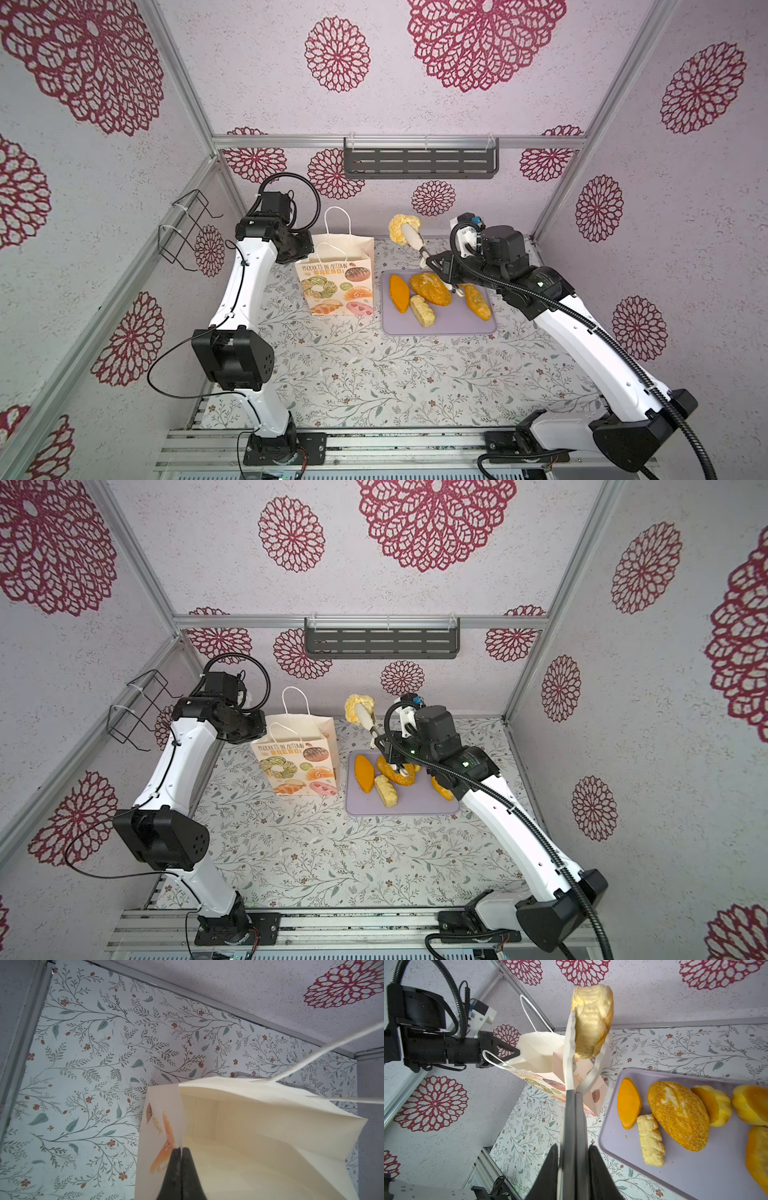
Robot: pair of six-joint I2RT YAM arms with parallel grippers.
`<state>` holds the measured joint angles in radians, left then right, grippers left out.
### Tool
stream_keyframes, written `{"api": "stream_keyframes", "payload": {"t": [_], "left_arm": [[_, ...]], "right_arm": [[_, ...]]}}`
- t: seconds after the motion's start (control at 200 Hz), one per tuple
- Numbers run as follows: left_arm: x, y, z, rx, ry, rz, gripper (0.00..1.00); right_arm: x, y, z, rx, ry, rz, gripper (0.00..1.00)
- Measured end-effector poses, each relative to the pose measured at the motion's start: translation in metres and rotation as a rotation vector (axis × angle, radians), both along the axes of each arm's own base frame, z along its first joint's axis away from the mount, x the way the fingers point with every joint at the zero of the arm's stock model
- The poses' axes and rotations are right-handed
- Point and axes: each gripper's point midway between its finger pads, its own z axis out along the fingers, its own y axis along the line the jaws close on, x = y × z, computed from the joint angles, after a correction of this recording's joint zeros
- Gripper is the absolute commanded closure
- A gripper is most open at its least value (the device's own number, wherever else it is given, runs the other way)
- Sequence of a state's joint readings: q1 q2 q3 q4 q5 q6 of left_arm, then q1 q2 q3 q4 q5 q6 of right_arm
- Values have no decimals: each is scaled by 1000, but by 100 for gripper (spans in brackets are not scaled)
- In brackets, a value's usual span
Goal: Place the fake bread into the paper bag
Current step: 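Lift the pinched bread with the tongs and carry it toward the bag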
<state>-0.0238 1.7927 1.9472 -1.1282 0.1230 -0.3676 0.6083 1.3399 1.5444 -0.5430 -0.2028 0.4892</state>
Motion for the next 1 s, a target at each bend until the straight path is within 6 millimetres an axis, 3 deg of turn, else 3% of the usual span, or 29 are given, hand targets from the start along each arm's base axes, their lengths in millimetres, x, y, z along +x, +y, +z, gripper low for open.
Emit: {"api": "stream_keyframes", "payload": {"t": [0.34, 0.666, 1.001], "left_arm": [[1, 0, -4, -1, 2, 0, 100], [1, -1, -4, -6, 1, -3, 100], [1, -3, -3, -14, 1, -8, 100]], "right_arm": [[2, 40, 11, -7, -26, 65, 100], [-13, 69, 33, 7, -80, 130, 100], [-15, 101, 20, -36, -84, 180, 100]]}}
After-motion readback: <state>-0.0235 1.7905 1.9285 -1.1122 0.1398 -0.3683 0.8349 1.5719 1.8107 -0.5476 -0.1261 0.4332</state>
